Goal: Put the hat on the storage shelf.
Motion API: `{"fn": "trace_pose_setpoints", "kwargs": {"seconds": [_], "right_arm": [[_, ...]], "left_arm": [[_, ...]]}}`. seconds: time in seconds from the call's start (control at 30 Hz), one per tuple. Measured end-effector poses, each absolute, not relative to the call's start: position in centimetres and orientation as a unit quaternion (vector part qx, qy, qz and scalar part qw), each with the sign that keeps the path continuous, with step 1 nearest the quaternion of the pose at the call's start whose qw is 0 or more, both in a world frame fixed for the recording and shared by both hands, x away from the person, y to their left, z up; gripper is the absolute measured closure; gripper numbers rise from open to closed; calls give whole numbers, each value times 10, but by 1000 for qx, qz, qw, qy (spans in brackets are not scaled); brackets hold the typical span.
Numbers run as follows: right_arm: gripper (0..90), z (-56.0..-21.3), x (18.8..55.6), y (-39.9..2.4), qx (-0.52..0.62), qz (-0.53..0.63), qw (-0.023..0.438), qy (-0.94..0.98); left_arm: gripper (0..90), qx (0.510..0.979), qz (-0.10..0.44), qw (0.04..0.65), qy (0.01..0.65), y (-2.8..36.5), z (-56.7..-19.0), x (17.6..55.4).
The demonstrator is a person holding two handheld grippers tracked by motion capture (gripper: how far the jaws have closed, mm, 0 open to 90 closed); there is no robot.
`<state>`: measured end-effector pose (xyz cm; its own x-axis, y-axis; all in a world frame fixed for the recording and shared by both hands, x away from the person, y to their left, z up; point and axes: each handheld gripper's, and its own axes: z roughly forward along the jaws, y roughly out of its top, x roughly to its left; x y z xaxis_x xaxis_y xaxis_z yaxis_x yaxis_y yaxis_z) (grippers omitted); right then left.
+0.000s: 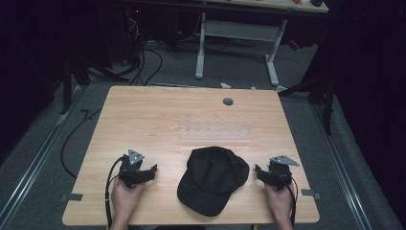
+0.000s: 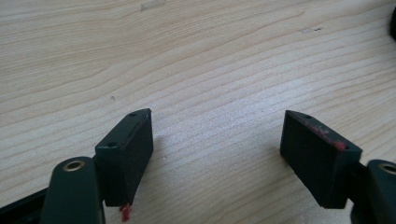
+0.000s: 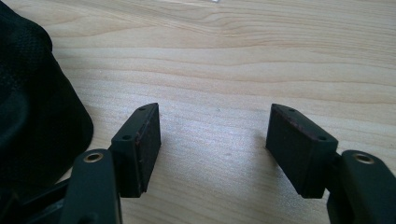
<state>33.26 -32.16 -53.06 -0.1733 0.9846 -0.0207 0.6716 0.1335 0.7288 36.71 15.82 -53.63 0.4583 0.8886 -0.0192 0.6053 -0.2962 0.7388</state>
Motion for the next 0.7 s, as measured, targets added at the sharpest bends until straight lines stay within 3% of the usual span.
{"fn": "trace_pose_setpoints", "kwargs": {"seconds": [0.7], "right_arm": [[340, -531, 333, -322, 587, 298, 261, 706]], "left_arm": [[302, 773, 208, 350, 486, 159, -536, 366]]}}
